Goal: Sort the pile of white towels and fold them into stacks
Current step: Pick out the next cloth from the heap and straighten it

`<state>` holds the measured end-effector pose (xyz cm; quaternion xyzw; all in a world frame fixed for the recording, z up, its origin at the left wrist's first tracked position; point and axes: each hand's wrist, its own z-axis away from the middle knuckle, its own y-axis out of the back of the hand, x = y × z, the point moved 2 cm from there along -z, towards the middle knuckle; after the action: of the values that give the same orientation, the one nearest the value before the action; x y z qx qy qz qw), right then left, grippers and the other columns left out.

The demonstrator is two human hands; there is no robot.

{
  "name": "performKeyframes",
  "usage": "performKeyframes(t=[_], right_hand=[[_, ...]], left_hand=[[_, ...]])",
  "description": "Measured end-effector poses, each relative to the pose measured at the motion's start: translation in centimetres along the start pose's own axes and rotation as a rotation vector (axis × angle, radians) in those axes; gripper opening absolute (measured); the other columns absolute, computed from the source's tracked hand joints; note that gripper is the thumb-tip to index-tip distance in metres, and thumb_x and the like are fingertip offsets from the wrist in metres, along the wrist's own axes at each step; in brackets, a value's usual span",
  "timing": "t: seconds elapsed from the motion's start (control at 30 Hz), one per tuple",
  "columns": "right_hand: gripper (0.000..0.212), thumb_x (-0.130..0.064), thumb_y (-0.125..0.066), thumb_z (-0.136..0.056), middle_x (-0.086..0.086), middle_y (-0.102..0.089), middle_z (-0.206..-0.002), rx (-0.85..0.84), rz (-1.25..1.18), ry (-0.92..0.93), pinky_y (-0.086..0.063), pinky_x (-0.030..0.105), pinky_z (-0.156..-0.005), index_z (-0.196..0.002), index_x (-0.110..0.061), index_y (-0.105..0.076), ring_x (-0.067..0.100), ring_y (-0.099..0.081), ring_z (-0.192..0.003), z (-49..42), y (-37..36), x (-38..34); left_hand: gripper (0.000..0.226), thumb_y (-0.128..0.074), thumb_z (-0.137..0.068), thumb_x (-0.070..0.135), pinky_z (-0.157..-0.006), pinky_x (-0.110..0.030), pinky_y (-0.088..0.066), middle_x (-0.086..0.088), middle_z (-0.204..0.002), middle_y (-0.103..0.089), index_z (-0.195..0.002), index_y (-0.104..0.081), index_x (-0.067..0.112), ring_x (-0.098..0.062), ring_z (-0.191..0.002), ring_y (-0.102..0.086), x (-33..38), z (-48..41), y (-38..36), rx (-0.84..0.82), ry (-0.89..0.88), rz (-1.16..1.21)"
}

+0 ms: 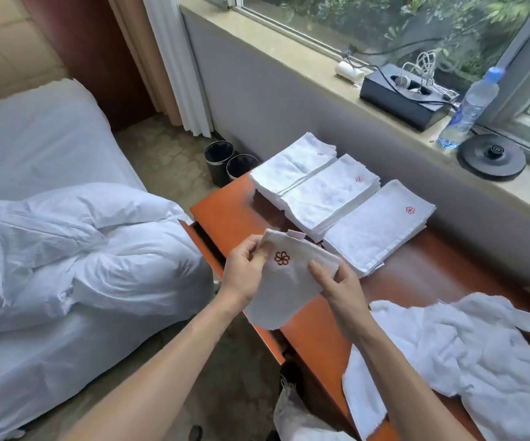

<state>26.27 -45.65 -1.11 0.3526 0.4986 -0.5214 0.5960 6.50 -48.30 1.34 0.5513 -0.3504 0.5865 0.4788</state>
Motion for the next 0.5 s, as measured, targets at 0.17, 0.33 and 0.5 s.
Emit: performKeyframes(t=[0.17,0.33,0.5], right_hand=[[0.025,-0.039,-0.068,-0.1,-0.008,-0.076,-0.117,-0.008,0.038,-0.02,-0.055,0.03,-0.087,-0.122,-0.028,-0.069,0.014,-0.071,-0.112,-6.0,-1.8,0.6],[0.017,-0.037,-0.06,-0.105,-0.007,-0.076,-0.113,0.03,0.079,0.01,-0.057,0.05,-0.097,-0.115,-0.03,-0.072,0.014,-0.071,-0.109,-11.2,-3.9,-1.5],[0.018,-0.043,-0.056,-0.106,-0.007,-0.075,-0.104,0.056,0.233,-0.004,-0.055,0.057,-0.095,-0.106,-0.032,-0.07,0.018,-0.07,-0.103,-16.8,-6.9,-2.8]], left_hand=[[0.019,-0.057,-0.104,0.044,-0.078,-0.014,-0.051,0.012,-0.097,-0.075,-0.097,-0.073,0.038,-0.005,-0.093,-0.069,0.4,-7.0,0.9,-0.013,-0.019,-0.092],[0.019,-0.057,-0.105,0.039,-0.086,-0.017,-0.052,0.016,-0.103,-0.075,-0.102,-0.075,0.036,-0.006,-0.101,-0.069,1.2,-13.4,3.0,-0.047,-0.064,-0.136],[0.02,-0.056,-0.106,0.039,-0.09,-0.029,-0.055,0.016,-0.103,-0.075,-0.107,-0.075,0.031,-0.008,-0.101,-0.069,0.5,-20.1,6.0,-0.099,-0.052,-0.162]])
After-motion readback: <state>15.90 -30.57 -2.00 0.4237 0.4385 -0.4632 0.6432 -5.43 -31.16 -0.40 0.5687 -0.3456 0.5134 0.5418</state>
